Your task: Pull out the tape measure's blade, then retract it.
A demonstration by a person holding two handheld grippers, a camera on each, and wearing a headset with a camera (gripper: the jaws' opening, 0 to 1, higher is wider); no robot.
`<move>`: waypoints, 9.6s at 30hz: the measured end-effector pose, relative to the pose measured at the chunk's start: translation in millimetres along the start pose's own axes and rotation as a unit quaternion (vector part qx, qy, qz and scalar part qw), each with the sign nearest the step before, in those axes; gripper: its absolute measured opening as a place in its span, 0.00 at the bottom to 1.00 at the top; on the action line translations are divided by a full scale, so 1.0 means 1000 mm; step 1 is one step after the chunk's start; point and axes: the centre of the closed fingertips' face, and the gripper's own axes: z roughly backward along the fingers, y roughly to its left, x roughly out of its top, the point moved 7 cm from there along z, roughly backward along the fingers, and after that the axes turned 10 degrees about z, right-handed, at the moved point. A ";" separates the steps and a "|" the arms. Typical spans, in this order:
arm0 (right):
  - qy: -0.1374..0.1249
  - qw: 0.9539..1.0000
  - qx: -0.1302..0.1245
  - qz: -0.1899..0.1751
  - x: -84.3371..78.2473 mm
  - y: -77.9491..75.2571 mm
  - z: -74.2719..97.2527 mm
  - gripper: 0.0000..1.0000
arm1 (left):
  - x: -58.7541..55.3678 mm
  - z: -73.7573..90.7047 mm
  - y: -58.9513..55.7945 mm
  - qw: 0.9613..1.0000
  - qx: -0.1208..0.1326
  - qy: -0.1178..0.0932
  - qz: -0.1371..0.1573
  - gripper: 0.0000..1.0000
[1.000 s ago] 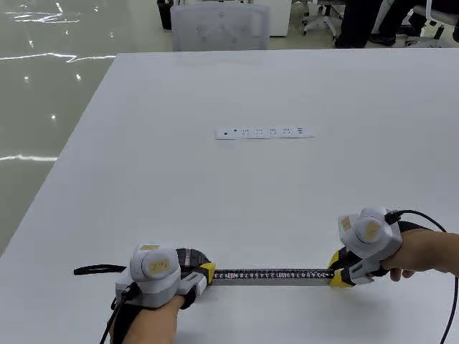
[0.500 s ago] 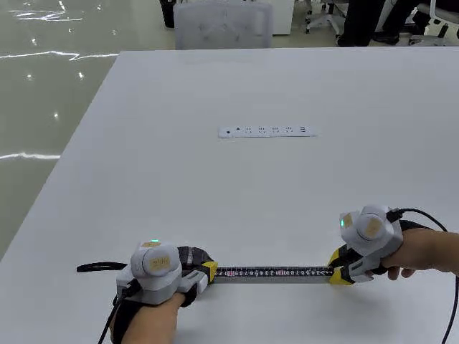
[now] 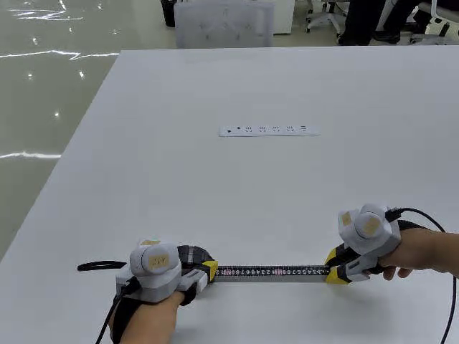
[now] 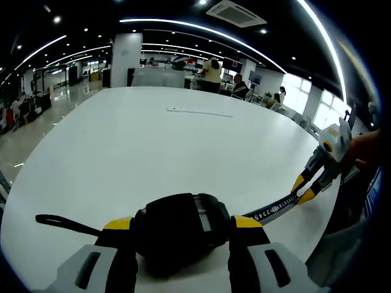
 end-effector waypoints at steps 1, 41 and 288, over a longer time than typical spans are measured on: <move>0.000 1.000 0.000 -0.001 0.001 0.000 0.000 0.14 | 0.000 0.000 0.000 1.000 0.000 0.000 0.000 0.56; -0.017 1.000 0.000 -0.008 0.016 0.003 -0.008 0.14 | 0.001 0.001 0.001 1.000 -0.008 0.005 -0.007 0.56; -0.107 0.994 0.011 -0.007 0.154 0.009 -0.090 0.14 | 0.003 0.001 0.005 0.999 -0.028 0.013 0.016 0.56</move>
